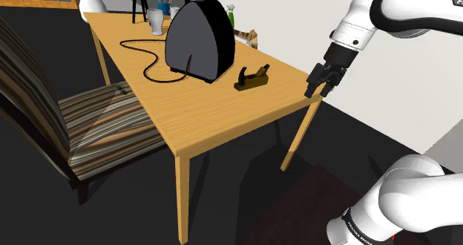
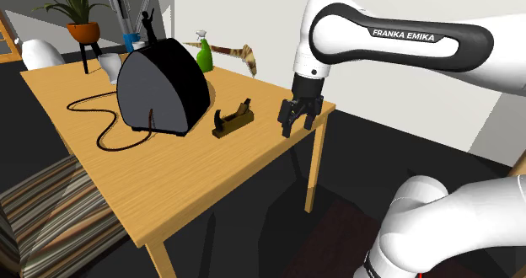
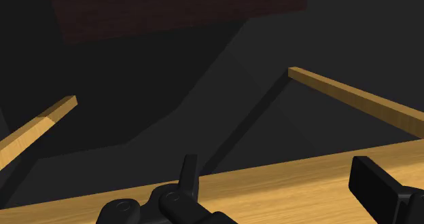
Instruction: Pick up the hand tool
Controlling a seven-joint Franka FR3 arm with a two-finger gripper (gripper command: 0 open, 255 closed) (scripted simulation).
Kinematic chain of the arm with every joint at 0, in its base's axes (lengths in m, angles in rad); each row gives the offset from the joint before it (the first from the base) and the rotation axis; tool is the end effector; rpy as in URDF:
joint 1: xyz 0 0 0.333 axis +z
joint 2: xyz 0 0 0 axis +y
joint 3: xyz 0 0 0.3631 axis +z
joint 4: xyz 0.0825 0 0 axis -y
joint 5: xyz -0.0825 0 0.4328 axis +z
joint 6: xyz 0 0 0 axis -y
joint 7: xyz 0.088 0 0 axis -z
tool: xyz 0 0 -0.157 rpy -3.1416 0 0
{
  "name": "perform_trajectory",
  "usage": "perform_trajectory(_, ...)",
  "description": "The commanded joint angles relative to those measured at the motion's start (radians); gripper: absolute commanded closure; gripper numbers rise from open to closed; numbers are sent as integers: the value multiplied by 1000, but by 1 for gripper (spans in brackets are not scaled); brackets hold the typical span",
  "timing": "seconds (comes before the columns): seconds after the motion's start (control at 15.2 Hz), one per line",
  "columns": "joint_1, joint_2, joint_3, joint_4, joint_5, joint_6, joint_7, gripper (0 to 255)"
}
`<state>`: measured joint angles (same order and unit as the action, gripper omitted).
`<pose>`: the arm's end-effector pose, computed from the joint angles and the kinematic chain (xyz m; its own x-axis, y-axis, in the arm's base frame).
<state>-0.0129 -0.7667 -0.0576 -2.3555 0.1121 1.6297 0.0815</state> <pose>0.3362 -0.0110 0.5743 0.9894 -0.1426 0.0269 -0.1369 -0.9785 -0.1541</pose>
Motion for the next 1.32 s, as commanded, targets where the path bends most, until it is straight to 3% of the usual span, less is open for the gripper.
perform_trajectory(0.0, 0, 0, 0, 0, 0, 0, 0, 0)
perform_trajectory(0.66, -18, 390, 100, 297, 24, 105, 238, 0)
perform_trajectory(1.25, -28, 760, 141, 690, -22, 85, 449, 0)
